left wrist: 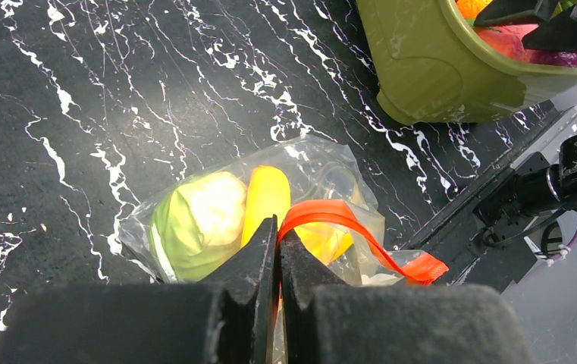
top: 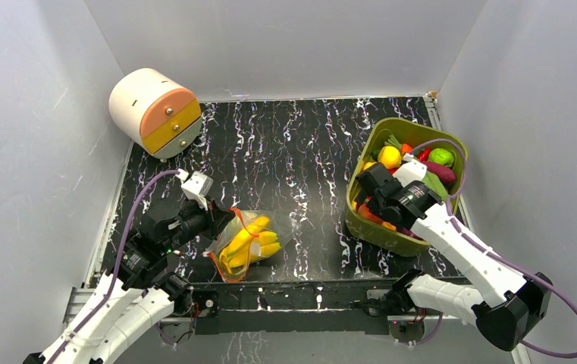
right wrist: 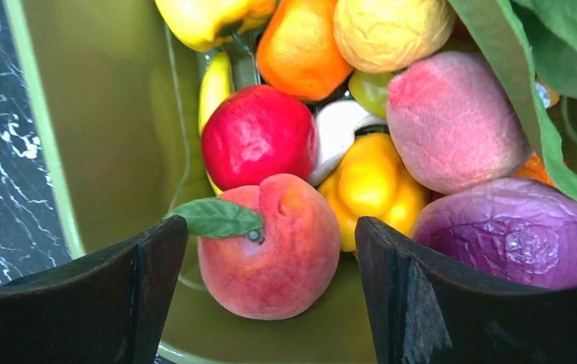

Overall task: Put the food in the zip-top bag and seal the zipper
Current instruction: Pick up the fake fruit from the bin.

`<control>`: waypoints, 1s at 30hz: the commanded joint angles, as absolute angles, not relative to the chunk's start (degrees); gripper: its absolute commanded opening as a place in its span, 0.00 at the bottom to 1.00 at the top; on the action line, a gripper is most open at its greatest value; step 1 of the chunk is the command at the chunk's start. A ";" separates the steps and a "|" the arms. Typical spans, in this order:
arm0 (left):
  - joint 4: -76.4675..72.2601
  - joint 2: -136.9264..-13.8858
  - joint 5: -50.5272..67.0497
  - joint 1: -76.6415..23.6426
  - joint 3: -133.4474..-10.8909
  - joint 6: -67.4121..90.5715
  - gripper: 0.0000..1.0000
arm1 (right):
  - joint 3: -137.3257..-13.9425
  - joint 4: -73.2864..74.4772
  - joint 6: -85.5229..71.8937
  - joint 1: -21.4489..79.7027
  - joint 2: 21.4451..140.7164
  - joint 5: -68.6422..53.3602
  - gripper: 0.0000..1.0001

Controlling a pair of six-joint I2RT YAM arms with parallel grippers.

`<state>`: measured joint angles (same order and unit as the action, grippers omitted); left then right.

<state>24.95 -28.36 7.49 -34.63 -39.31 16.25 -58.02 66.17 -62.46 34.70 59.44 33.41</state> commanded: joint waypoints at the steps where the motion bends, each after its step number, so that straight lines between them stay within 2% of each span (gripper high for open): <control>1: 24.71 -28.28 7.01 -34.73 -39.24 16.08 0.00 | -55.92 64.93 -65.55 34.43 58.52 32.85 0.81; 10: 24.70 -28.87 7.11 -34.73 -39.20 16.00 0.00 | -53.11 61.33 -64.14 34.45 59.49 30.56 0.81; 16: 24.53 -29.16 7.38 -34.76 -39.15 16.00 0.00 | -52.69 59.58 -63.14 34.45 58.27 31.77 0.69; 26: 24.52 -29.36 7.65 -34.72 -39.16 15.91 0.00 | -52.07 57.31 -61.81 34.45 52.81 34.28 0.54; 30: 24.61 -29.20 7.48 -34.71 -39.25 15.97 0.00 | -51.79 56.69 -61.24 34.44 51.50 34.58 0.52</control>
